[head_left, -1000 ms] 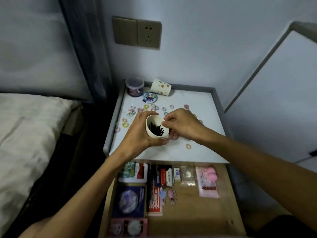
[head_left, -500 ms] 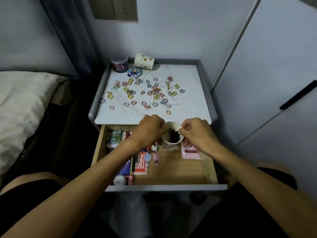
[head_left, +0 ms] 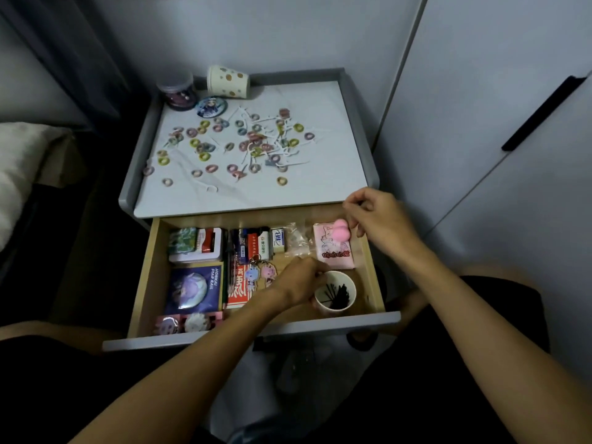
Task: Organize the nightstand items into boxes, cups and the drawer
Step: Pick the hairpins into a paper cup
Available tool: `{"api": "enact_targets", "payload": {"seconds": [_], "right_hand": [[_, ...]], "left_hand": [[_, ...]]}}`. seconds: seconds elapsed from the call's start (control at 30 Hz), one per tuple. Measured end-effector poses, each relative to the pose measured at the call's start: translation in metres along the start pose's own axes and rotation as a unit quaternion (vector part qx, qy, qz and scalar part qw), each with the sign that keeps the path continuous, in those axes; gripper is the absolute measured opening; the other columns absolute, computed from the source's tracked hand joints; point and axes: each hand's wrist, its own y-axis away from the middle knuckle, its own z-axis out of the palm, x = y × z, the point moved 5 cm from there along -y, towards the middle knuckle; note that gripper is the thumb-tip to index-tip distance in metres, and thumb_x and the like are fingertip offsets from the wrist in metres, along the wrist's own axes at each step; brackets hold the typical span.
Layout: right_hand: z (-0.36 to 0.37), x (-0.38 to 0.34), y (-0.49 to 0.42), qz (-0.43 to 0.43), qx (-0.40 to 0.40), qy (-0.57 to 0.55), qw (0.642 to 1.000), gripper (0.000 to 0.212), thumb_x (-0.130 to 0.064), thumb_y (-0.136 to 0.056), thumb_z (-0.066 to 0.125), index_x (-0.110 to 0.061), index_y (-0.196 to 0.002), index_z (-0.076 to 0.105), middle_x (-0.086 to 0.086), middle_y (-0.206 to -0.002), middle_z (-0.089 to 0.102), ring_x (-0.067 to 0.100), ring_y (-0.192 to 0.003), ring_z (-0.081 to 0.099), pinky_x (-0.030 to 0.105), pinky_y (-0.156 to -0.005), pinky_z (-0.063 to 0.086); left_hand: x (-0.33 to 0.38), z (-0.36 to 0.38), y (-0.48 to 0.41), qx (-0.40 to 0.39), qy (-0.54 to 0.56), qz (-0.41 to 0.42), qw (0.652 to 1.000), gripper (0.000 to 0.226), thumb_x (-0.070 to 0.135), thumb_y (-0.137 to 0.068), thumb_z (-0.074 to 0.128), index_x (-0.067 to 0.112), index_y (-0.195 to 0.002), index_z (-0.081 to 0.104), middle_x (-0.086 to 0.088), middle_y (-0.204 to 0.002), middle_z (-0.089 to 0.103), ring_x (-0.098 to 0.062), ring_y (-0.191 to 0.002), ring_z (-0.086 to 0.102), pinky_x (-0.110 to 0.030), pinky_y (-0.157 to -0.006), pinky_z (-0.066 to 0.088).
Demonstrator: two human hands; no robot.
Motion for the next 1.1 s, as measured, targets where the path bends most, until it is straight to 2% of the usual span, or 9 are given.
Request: {"api": "enact_targets", "payload": {"seconds": [0.07, 0.13, 0.27, 0.43, 0.57, 0.67, 0.77, 0.87, 1.1], "right_hand": [[0.005, 0.000, -0.002, -0.016, 0.005, 0.025, 1.000, 0.006, -0.023, -0.096, 0.061, -0.020, -0.094, 0.067, -0.006, -0.074, 0.068, -0.003, -0.052, 0.060, 0.019, -0.053, 0.050], [0.010, 0.002, -0.005, -0.026, 0.011, 0.042, 0.999, 0.008, -0.027, -0.094, 0.062, -0.023, -0.095, 0.069, -0.009, -0.077, 0.070, 0.002, -0.065, 0.067, 0.032, -0.064, 0.059], [0.017, 0.000, -0.006, -0.027, -0.006, 0.071, 0.997, 0.008, -0.035, -0.090, 0.060, -0.032, -0.091, 0.067, -0.013, -0.075, 0.068, 0.011, -0.073, 0.069, 0.042, -0.072, 0.060], [0.025, -0.002, -0.004, -0.025, -0.018, 0.103, 0.994, 0.007, -0.032, -0.091, 0.057, -0.034, -0.089, 0.064, -0.017, -0.072, 0.065, 0.009, -0.071, 0.067, 0.042, -0.072, 0.060], [0.028, -0.003, -0.002, -0.024, -0.024, 0.136, 0.990, 0.010, -0.033, -0.094, 0.055, -0.030, -0.095, 0.065, -0.014, -0.083, 0.068, 0.011, -0.076, 0.069, 0.040, -0.074, 0.059], [0.030, -0.003, -0.001, -0.024, -0.026, 0.150, 0.988, 0.011, -0.033, -0.095, 0.056, -0.028, -0.097, 0.065, -0.009, -0.092, 0.072, 0.013, -0.080, 0.070, 0.040, -0.074, 0.060], [0.033, -0.003, 0.001, -0.022, -0.031, 0.156, 0.987, 0.010, -0.031, -0.095, 0.057, -0.027, -0.097, 0.066, -0.007, -0.094, 0.073, 0.014, -0.081, 0.070, 0.042, -0.072, 0.060], [0.036, -0.004, 0.001, -0.024, -0.036, 0.157, 0.987, 0.009, -0.030, -0.095, 0.058, -0.027, -0.097, 0.066, -0.007, -0.095, 0.073, 0.014, -0.080, 0.070, 0.043, -0.072, 0.060], [0.040, 0.000, -0.002, -0.024, -0.046, 0.145, 0.988, 0.006, -0.030, -0.093, 0.060, -0.031, -0.091, 0.065, -0.009, -0.090, 0.071, 0.013, -0.079, 0.069, 0.044, -0.073, 0.060]], "left_hand": [[0.004, 0.006, -0.004, -0.007, 0.029, 0.001, 1.000, 0.020, 0.010, -0.101, 0.053, 0.005, -0.111, 0.070, -0.013, -0.092, 0.069, -0.012, -0.049, 0.063, -0.019, -0.050, 0.054], [0.007, 0.012, -0.007, -0.021, 0.031, 0.000, 0.999, 0.020, 0.014, -0.101, 0.054, 0.006, -0.110, 0.070, -0.012, -0.090, 0.070, -0.013, -0.049, 0.064, -0.021, -0.053, 0.056], [0.009, 0.017, -0.007, -0.035, 0.055, -0.011, 0.998, 0.023, 0.023, -0.102, 0.054, 0.007, -0.109, 0.069, -0.014, -0.098, 0.072, -0.025, -0.064, 0.071, -0.023, -0.058, 0.058], [0.010, 0.018, -0.005, -0.053, 0.092, -0.017, 0.994, 0.026, 0.028, -0.102, 0.054, 0.012, -0.118, 0.066, -0.015, -0.099, 0.073, -0.019, -0.063, 0.067, -0.018, -0.055, 0.054], [0.007, 0.019, -0.003, -0.063, 0.109, -0.026, 0.992, 0.037, 0.032, -0.102, 0.054, 0.014, -0.134, 0.058, -0.009, -0.101, 0.071, -0.012, -0.063, 0.066, -0.020, -0.058, 0.056], [0.004, 0.017, -0.001, -0.068, 0.108, -0.031, 0.991, 0.040, 0.030, -0.101, 0.055, 0.014, -0.137, 0.056, -0.006, -0.109, 0.066, -0.014, -0.068, 0.067, -0.021, -0.061, 0.057], [0.001, 0.017, 0.001, -0.079, 0.121, -0.041, 0.989, 0.037, 0.017, -0.100, 0.056, 0.012, -0.137, 0.056, -0.012, -0.121, 0.066, -0.019, -0.074, 0.070, -0.024, -0.066, 0.060], [0.003, 0.018, 0.003, -0.078, 0.100, -0.032, 0.991, 0.033, 0.006, -0.099, 0.054, 0.008, -0.131, 0.061, -0.015, -0.121, 0.068, -0.021, -0.077, 0.073, -0.023, -0.067, 0.060], [-0.002, 0.015, -0.003, -0.065, 0.085, -0.043, 0.993, 0.029, 0.006, -0.099, 0.054, 0.003, -0.126, 0.064, -0.017, -0.117, 0.069, -0.023, -0.072, 0.073, -0.022, -0.060, 0.059]]}}
